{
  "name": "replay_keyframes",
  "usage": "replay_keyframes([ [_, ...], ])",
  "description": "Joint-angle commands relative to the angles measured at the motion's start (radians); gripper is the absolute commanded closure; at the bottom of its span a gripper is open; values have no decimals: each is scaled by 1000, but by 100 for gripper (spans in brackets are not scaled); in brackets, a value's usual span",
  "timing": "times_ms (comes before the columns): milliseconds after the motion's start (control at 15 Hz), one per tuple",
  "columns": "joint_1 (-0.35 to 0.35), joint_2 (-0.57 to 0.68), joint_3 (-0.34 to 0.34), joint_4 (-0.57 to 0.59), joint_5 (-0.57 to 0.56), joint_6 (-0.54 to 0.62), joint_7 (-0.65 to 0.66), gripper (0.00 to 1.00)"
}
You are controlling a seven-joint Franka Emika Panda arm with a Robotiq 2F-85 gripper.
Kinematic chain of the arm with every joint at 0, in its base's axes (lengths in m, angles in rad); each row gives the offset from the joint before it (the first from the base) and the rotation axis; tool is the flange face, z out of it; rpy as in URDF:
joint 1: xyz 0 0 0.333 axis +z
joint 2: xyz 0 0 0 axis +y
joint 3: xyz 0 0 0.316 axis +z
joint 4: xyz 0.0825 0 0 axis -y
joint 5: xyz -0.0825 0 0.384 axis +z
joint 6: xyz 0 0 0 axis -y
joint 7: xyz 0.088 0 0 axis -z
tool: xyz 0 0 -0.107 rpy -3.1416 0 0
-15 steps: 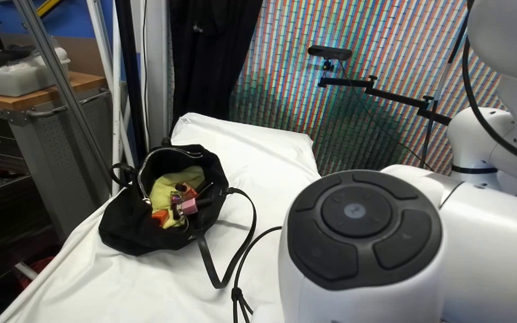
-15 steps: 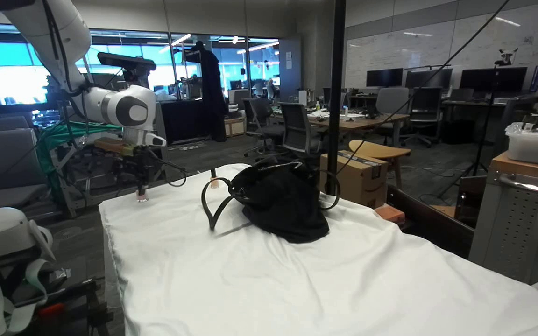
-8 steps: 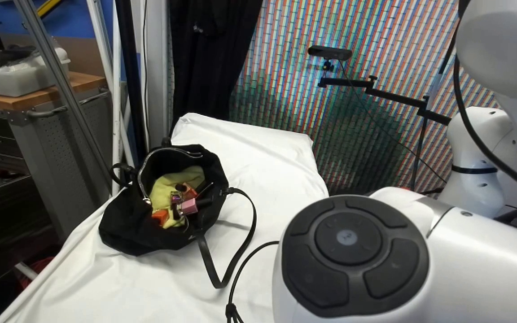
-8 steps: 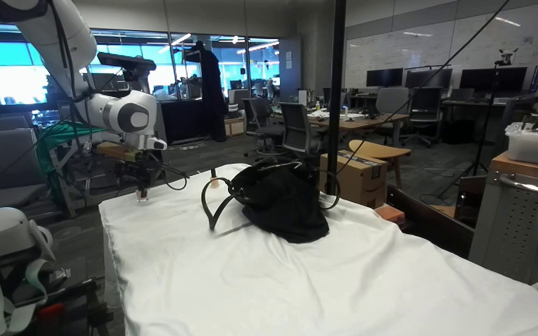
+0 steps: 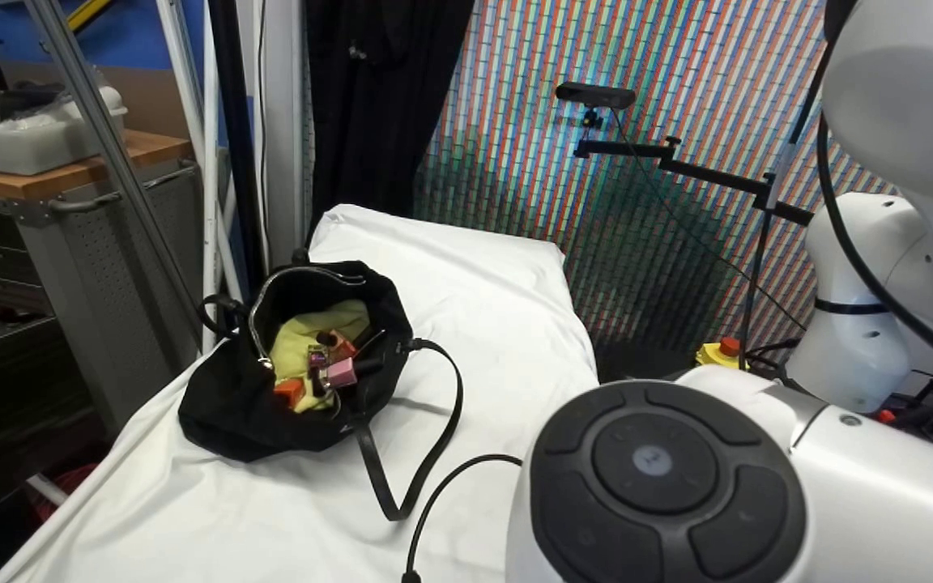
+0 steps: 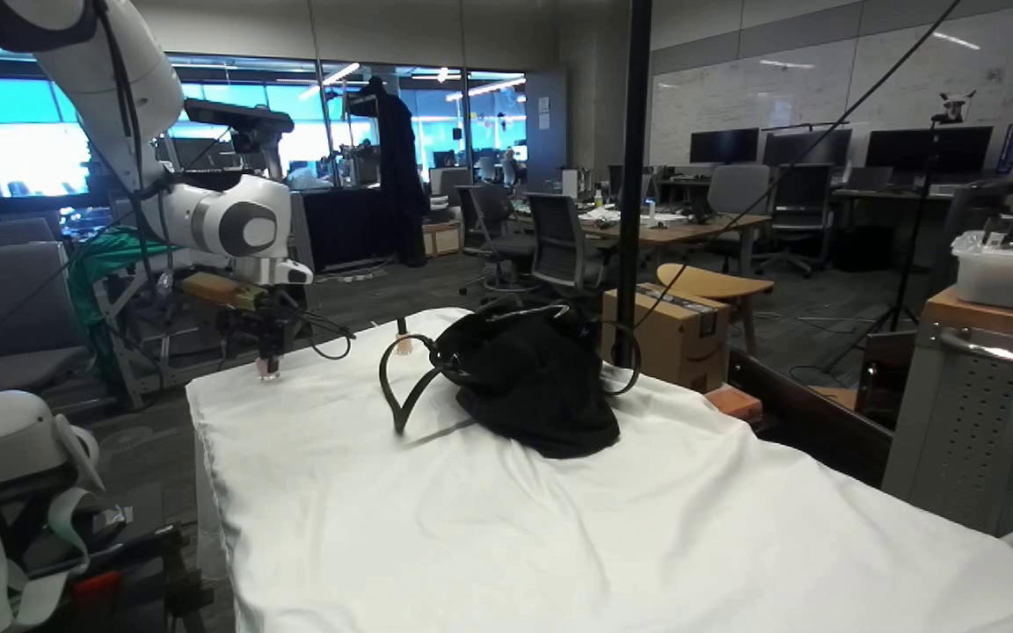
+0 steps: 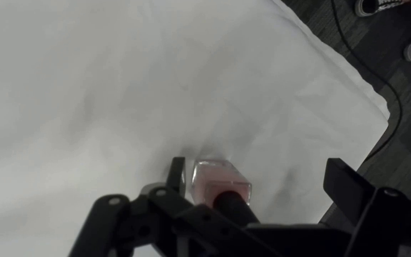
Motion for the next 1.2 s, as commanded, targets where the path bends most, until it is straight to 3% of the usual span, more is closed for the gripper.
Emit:
replay_keyframes([
  [0, 29, 4, -20, 12, -24, 27, 13, 0],
  [867, 135, 26, -66, 18, -106, 94, 122, 0],
  [1133, 169, 30, -112, 29, -164, 90, 162, 17],
])
